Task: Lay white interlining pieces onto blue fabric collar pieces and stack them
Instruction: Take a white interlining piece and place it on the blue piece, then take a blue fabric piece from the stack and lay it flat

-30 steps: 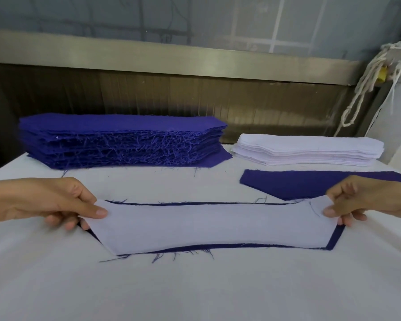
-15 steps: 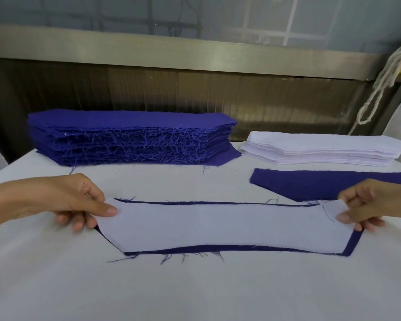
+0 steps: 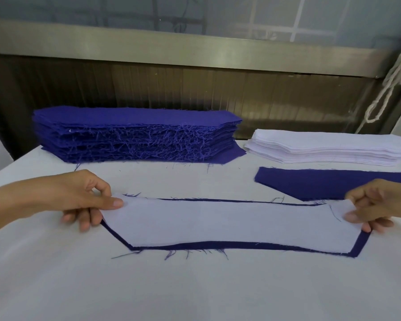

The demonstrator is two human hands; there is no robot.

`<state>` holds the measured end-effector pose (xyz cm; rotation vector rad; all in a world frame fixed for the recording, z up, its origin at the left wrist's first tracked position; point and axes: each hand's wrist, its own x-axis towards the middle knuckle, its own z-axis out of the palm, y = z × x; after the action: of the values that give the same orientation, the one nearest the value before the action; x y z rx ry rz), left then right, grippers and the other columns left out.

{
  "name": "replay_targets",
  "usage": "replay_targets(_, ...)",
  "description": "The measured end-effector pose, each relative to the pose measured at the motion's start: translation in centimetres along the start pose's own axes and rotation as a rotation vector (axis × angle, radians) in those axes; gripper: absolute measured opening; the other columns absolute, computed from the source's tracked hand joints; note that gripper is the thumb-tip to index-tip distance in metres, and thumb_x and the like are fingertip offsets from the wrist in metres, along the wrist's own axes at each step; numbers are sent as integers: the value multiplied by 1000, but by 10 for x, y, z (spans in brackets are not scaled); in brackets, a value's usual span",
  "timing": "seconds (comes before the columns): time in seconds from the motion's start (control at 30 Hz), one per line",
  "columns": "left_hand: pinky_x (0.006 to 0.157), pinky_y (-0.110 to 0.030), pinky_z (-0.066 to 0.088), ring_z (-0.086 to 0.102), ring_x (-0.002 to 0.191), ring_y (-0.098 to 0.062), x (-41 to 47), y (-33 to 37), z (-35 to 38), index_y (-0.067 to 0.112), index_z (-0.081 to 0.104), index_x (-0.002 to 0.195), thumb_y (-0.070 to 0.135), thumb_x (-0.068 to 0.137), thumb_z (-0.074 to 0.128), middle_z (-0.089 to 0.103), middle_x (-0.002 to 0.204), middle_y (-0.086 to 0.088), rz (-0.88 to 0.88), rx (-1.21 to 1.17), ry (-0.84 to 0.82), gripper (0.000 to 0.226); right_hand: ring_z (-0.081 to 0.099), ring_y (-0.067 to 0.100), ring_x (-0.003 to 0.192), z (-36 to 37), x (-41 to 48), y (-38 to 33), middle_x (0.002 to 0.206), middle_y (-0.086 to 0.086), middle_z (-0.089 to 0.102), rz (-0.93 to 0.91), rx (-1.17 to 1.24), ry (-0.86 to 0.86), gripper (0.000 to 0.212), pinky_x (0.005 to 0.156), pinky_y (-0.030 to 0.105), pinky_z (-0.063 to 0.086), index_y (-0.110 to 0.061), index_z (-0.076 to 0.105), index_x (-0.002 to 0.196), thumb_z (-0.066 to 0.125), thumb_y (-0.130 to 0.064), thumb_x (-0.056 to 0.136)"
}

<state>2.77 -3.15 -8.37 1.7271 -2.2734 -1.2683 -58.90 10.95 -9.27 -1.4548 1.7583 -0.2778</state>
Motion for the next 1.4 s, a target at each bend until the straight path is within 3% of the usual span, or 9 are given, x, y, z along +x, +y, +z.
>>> replay_targets(0.33, 35, -22, 39, 69, 53, -27, -2, 1, 4, 19, 63, 65, 79, 45, 82, 74, 73, -20, -3, 40, 34, 66, 63, 20, 55, 1, -3, 1, 82, 28, 72, -6, 19, 11, 50, 48, 21, 46, 0, 64, 85, 90, -41, 74)
replay_targets(0.53, 35, -23, 39, 69, 51, -30, -4, 5, 6, 6, 60, 78, 66, 56, 78, 73, 70, -19, -38, 83, 84, 67, 62, 22, 52, 3, -5, 1, 80, 31, 71, 79, 29, 42, 36, 46, 23, 47, -15, 67, 74, 92, -42, 71)
replay_targets(0.73, 35, -22, 38, 68, 50, -28, -8, 10, 9, 3, 59, 79, 63, 56, 76, 73, 68, -19, -50, 107, 102, 67, 64, 20, 57, -2, -10, 3, 82, 26, 73, 128, -12, 53, 49, 50, 23, 48, -8, 73, 83, 87, -53, 73)
replay_targets(1.03, 41, -24, 40, 70, 52, -26, -17, 18, 8, 5, 59, 75, 70, 50, 72, 73, 64, -14, -115, 189, 152, 71, 59, 17, 51, -1, -13, 0, 72, 20, 71, 157, -59, 93, 50, 48, 23, 46, -12, 70, 74, 91, -57, 64)
replay_targets(1.4, 41, -24, 40, 71, 55, -25, -19, 15, 1, 7, 60, 74, 75, 43, 72, 74, 65, -12, -165, 214, 171, 75, 58, 12, 51, 3, -21, -10, 70, 16, 71, 102, -68, 77, 58, 46, 20, 44, -12, 73, 79, 87, -65, 62)
